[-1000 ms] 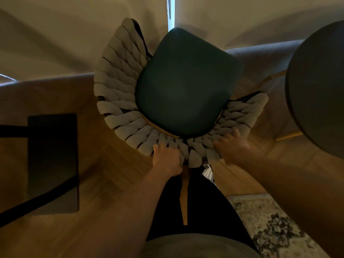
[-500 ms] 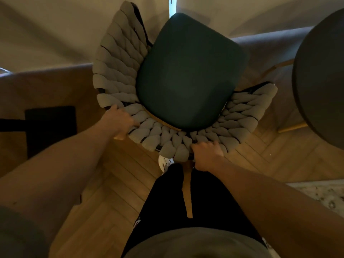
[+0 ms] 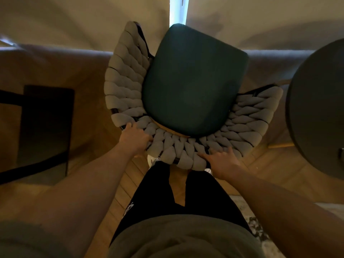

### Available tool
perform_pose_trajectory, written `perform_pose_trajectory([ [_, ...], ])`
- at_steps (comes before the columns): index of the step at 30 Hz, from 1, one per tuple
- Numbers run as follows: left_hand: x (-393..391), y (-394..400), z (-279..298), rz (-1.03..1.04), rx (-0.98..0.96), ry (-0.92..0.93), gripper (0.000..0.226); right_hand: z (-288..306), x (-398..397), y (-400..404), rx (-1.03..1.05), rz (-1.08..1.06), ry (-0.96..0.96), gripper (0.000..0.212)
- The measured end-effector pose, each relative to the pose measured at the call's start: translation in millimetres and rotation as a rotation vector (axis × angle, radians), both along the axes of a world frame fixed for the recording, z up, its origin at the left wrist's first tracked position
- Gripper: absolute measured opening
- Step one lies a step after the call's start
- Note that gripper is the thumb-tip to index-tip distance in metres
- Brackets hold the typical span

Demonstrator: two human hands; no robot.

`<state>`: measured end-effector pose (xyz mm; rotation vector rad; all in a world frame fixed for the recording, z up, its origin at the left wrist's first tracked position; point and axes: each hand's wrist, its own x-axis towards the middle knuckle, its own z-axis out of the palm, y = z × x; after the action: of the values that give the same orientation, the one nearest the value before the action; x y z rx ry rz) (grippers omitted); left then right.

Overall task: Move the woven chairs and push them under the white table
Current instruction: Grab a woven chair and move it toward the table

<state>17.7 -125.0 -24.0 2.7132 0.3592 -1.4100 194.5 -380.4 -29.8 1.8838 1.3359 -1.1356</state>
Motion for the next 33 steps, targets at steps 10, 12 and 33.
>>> perform_pose_trajectory([
  [10,12.7,-88.3,-2.6,0.172,0.040,-0.068,0.034,-0.1,43.8,-61.0,0.016,0.130,0.001,0.085],
  [12,12.6,-86.8,-1.8,0.173,0.030,-0.059,0.037,1.2,43.4,-59.8,0.026,0.130,0.008,0.086],
  [33,-25.2,-101.8,3.0,0.146,-0.009,-0.048,0.036,-3.2,-10.0,-90.2,0.056,0.057,0.011,0.080],
])
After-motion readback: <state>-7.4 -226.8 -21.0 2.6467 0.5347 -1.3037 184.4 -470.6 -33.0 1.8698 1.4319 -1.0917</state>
